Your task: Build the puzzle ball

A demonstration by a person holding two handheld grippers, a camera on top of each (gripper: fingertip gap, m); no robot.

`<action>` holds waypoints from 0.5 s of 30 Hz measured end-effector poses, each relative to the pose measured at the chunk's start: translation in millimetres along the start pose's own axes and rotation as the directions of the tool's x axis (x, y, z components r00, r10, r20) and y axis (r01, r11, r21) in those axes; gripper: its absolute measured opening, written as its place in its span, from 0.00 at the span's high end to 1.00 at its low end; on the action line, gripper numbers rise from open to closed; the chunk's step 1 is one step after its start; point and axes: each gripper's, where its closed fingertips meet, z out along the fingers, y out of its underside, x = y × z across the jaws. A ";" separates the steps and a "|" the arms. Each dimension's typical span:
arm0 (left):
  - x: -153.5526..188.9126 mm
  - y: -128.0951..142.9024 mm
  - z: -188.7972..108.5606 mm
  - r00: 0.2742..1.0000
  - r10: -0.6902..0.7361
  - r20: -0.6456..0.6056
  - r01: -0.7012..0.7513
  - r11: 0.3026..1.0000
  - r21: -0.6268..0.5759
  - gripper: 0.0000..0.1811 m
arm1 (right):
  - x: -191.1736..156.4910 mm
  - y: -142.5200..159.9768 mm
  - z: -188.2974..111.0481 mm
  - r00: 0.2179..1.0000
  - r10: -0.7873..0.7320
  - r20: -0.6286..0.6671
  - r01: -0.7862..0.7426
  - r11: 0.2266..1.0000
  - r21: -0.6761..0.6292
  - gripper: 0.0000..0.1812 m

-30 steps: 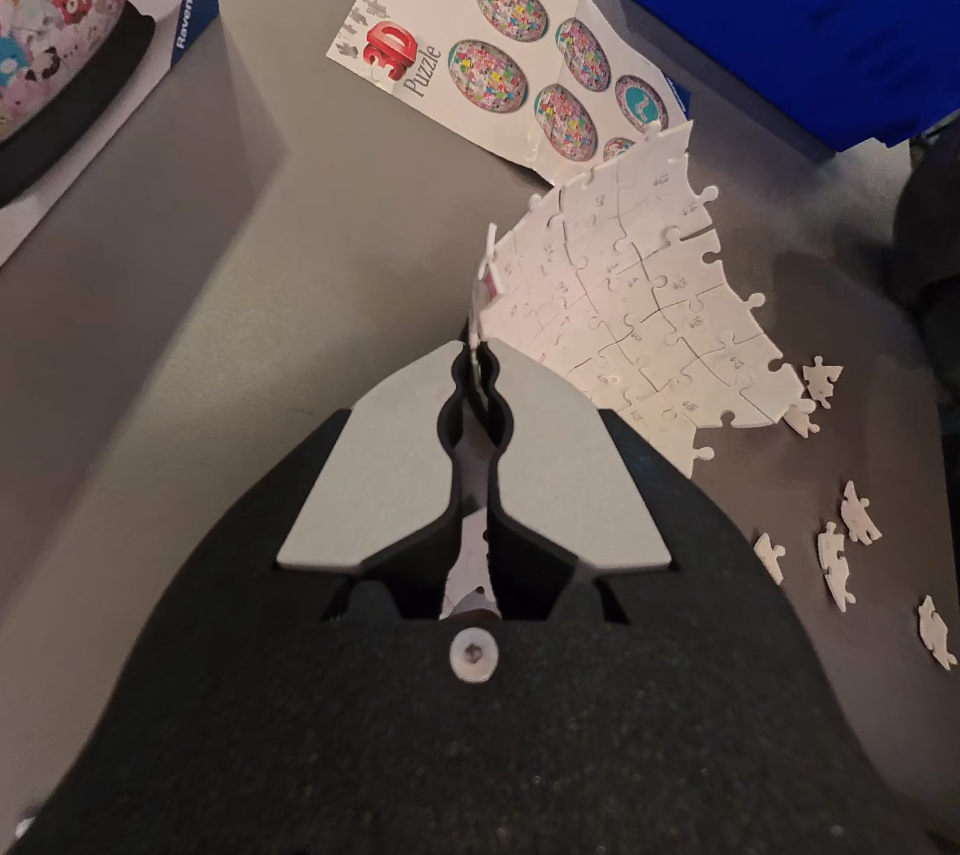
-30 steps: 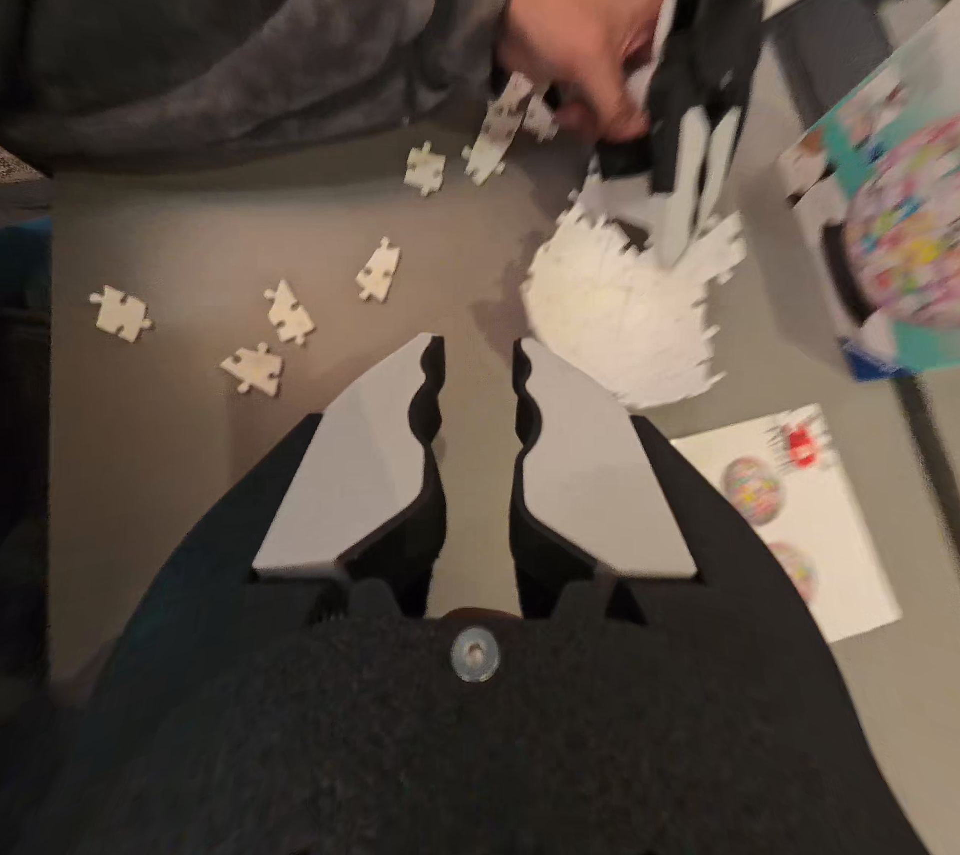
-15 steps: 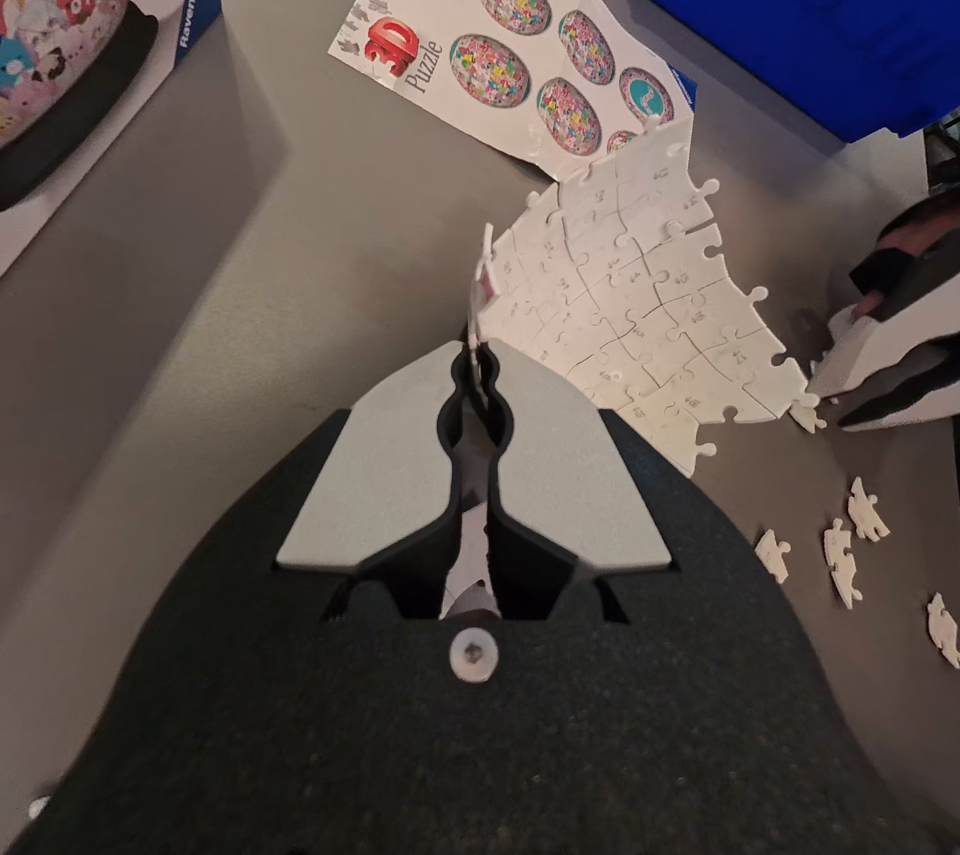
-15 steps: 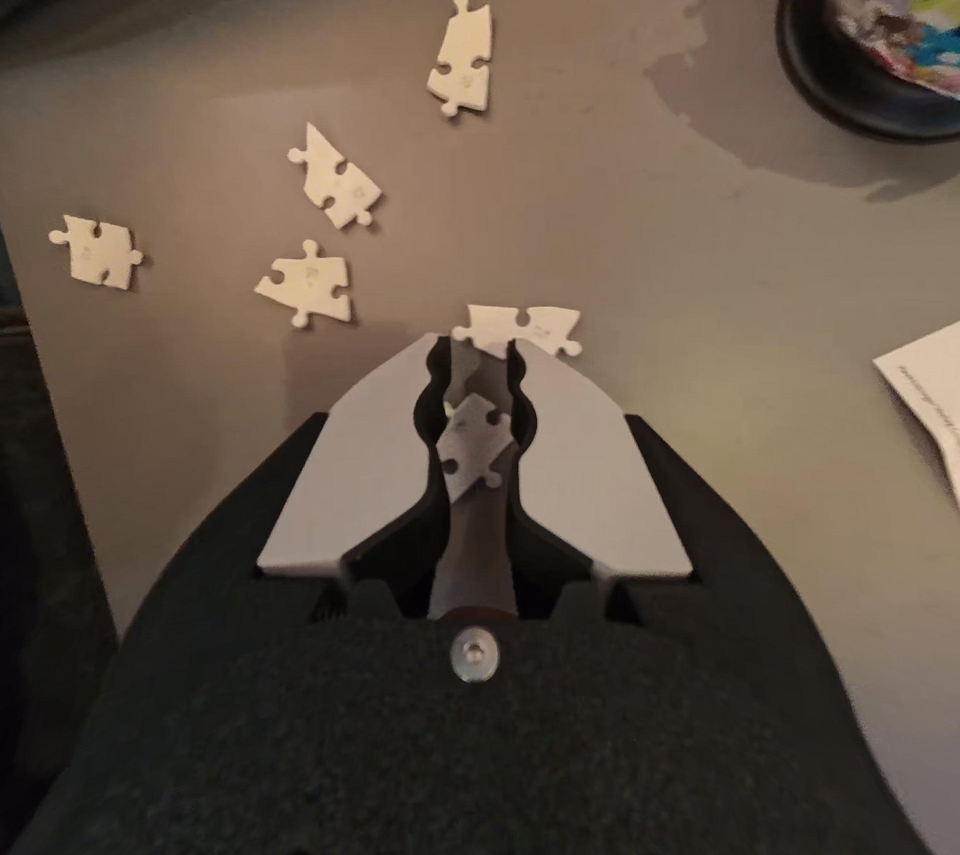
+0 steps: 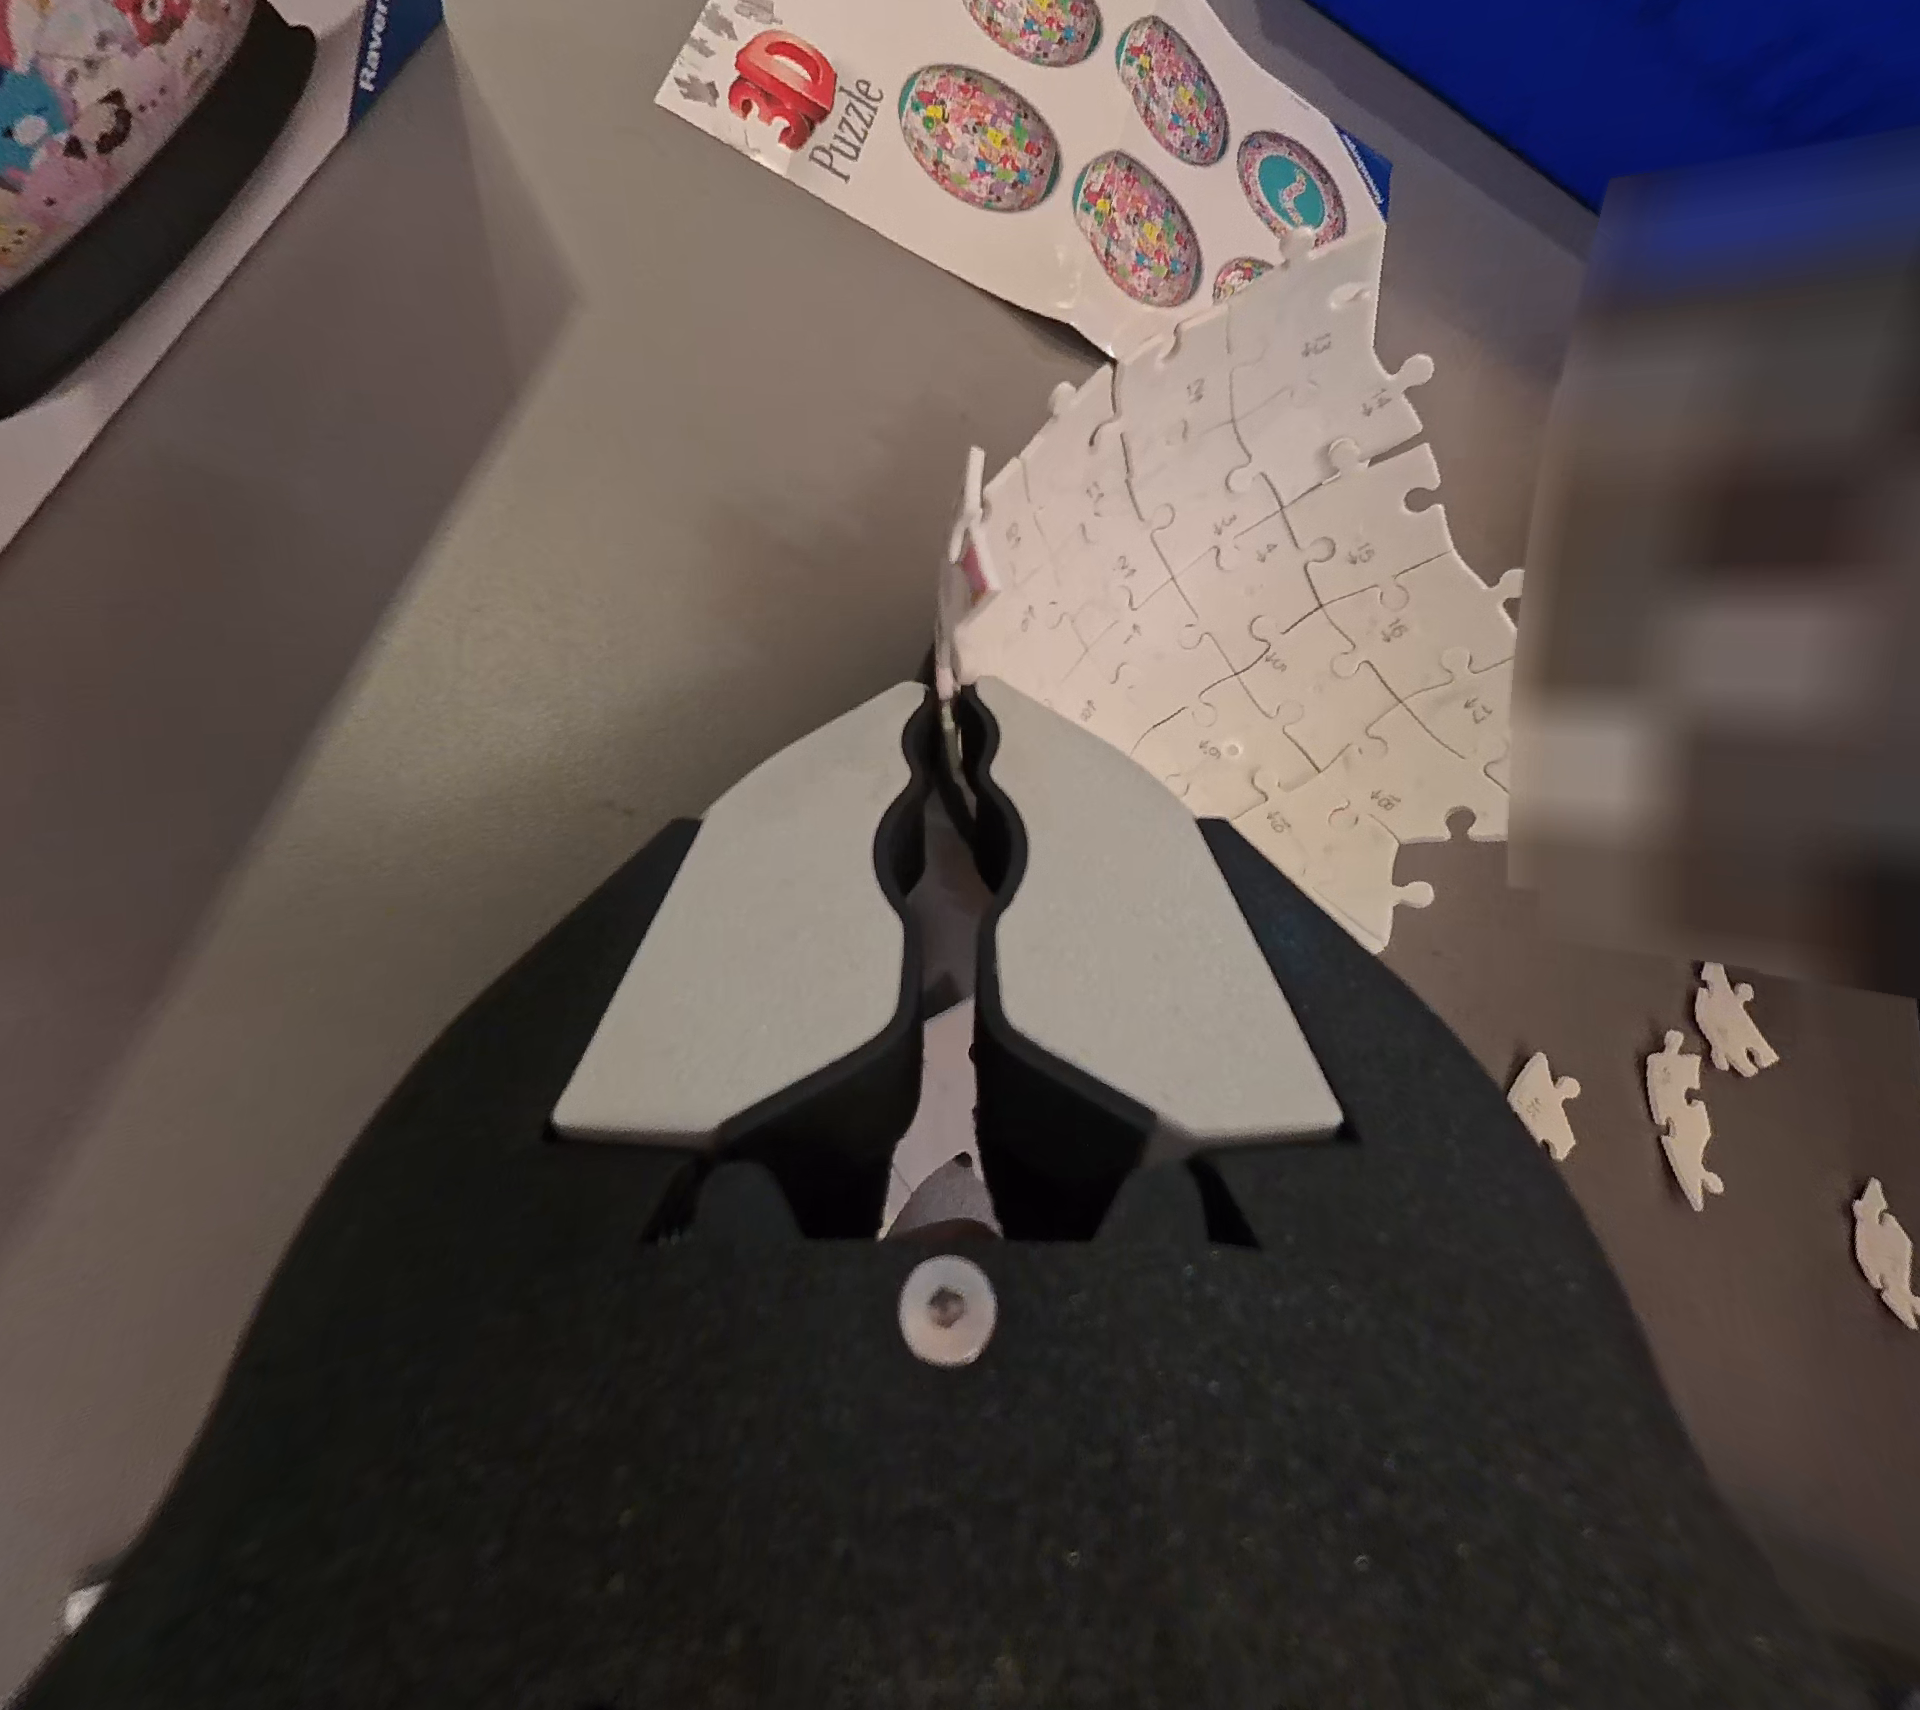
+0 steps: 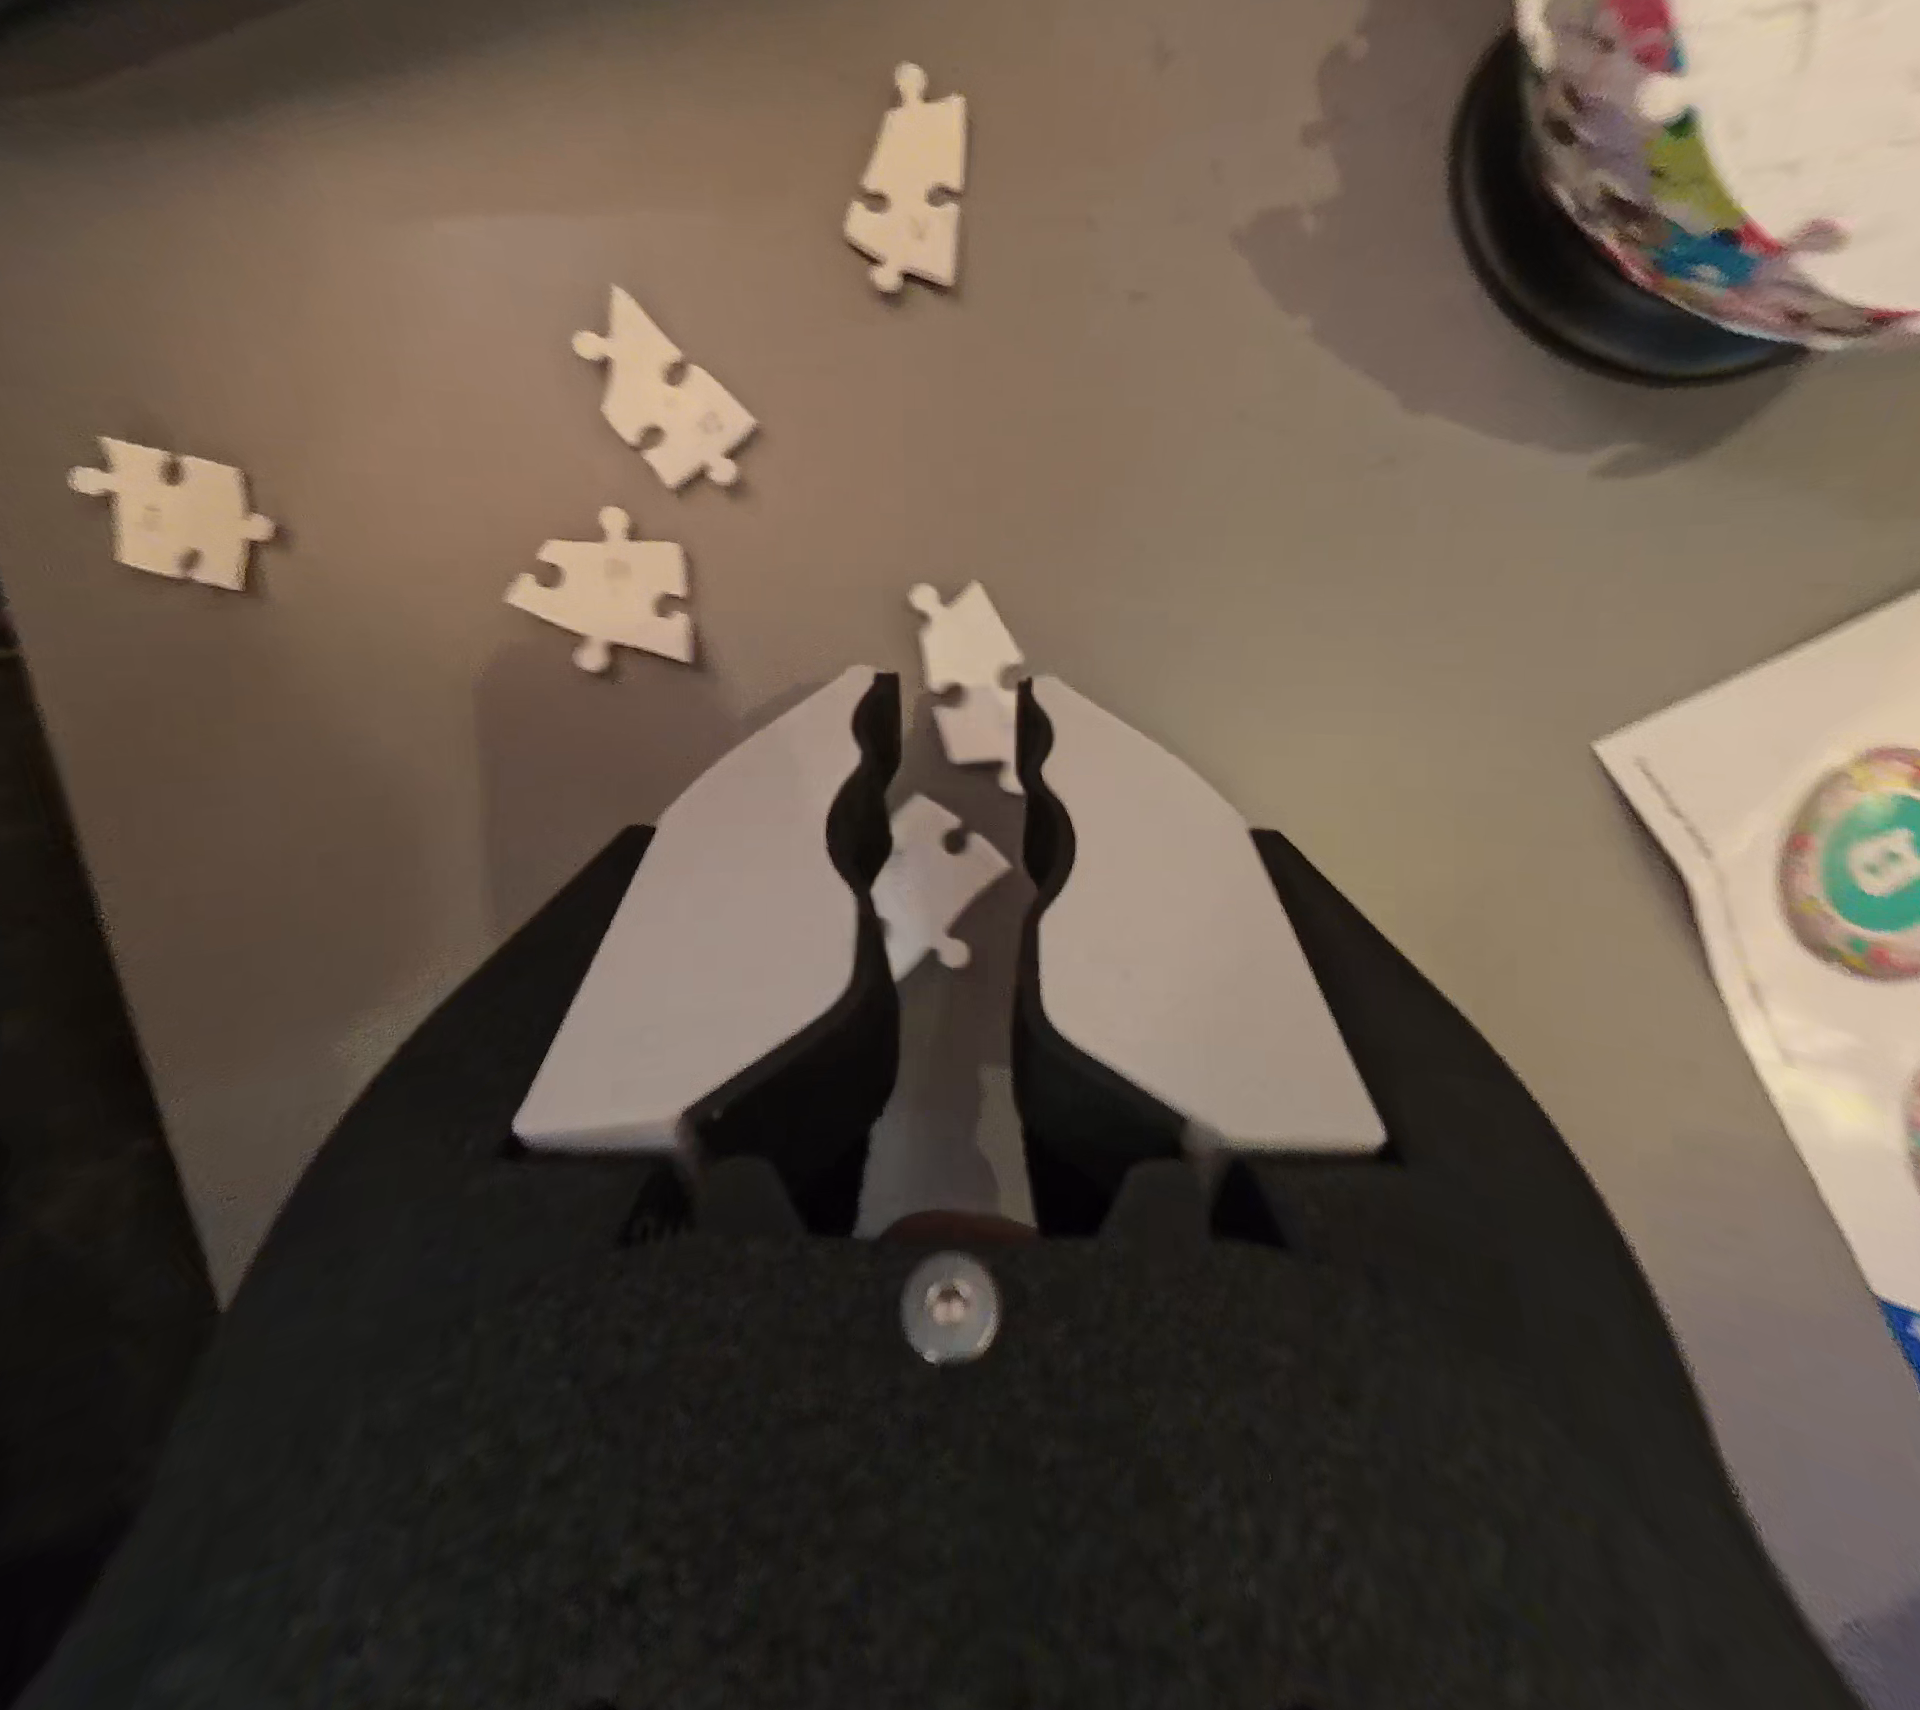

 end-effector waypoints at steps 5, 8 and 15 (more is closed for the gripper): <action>0.2 0.4 0.3 1.000 0.001 -0.001 -0.001 1.000 -0.003 0.98 | 17.9 11.8 7.8 0.998 0.047 0.046 -0.045 0.997 -0.062 0.89; 0.1 0.6 0.3 1.000 0.002 -0.001 -0.002 1.000 -0.003 0.98 | 12.2 17.0 11.2 0.994 0.052 0.099 -0.042 0.995 -0.095 0.95; 0.1 0.6 0.5 1.000 -0.001 -0.006 0.001 1.000 -0.002 0.98 | 4.6 19.6 12.1 0.997 0.029 0.073 -0.021 0.995 -0.099 1.00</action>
